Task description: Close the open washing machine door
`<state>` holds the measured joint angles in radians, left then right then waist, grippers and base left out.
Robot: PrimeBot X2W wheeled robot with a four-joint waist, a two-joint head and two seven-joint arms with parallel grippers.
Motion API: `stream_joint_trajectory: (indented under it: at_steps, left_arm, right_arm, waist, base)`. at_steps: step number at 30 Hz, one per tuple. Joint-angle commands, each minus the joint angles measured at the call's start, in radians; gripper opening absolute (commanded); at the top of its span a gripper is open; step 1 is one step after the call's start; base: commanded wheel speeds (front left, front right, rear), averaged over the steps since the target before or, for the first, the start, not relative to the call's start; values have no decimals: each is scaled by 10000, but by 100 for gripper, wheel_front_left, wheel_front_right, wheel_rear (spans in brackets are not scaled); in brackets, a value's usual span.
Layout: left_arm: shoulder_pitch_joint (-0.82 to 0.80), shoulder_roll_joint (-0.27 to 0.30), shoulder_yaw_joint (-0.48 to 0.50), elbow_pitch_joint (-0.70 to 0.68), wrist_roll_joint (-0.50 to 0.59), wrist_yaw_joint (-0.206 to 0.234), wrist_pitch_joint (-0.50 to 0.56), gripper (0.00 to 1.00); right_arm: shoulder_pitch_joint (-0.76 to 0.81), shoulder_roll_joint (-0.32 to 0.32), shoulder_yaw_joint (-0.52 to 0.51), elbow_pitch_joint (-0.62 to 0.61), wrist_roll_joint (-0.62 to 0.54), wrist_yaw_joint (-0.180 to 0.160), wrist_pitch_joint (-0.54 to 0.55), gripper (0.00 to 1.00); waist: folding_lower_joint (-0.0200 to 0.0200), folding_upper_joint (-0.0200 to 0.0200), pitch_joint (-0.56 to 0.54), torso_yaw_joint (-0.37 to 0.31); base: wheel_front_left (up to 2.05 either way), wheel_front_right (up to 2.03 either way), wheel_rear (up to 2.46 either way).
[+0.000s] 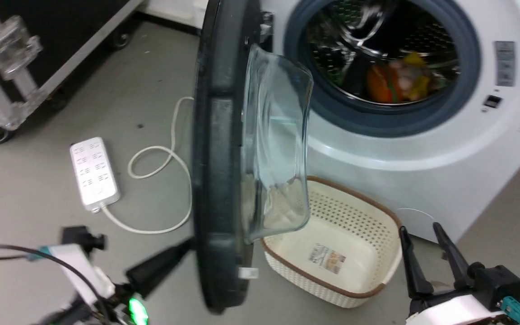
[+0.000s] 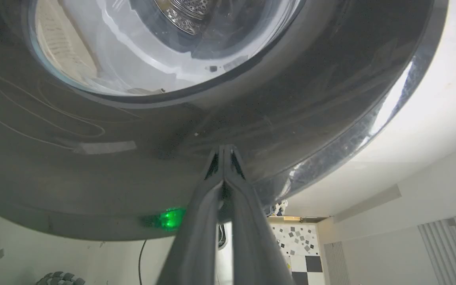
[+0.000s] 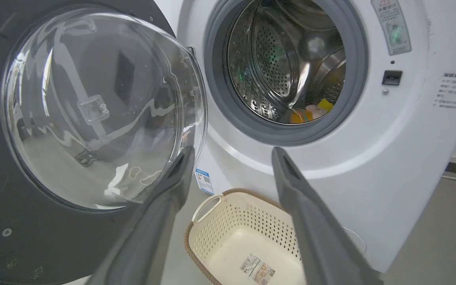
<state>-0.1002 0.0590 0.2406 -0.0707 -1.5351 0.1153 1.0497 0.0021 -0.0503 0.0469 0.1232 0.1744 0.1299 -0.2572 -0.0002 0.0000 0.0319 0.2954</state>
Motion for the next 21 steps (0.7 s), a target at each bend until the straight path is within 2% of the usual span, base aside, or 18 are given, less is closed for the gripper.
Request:
stream_joint_trajectory:
  at_steps: [1,6,11,17,21]
  left_arm:
    - [295,-75,-446,-98,-349,-70,-189,0]
    - [769,-84,-2210,-106,-1393,-450,-1476,0]
    - [485,-85,-3444,189,-1887,-915,-2721,0]
    - [-520,-86,-4209,706,-2263,-1330,-3828,0]
    - [-1373,-86,-4329,1044,-2340,-1475,-4698,0]
  right_arm:
    - [100,1,-94,-8,-128,8,-45,100]
    - [15,1,-530,-90,-393,8,-45,100]
    - [-141,1,-857,-151,-522,8,-45,100]
    - [-286,1,-1277,-184,-269,8,-45,100]
    - [-376,1,-1321,-124,79,8,-45,100]
  waist:
    - [2,0,-83,-485]
    - [2,0,208,-1560]
    - [2,0,851,-2934]
    - [2,0,1754,-4608]
    - [2,0,2295,-5660]
  base:
    - [0,0,0]
    - [0,0,0]
    - [0,0,0]
    - [0,0,0]
    - [0,0,0]
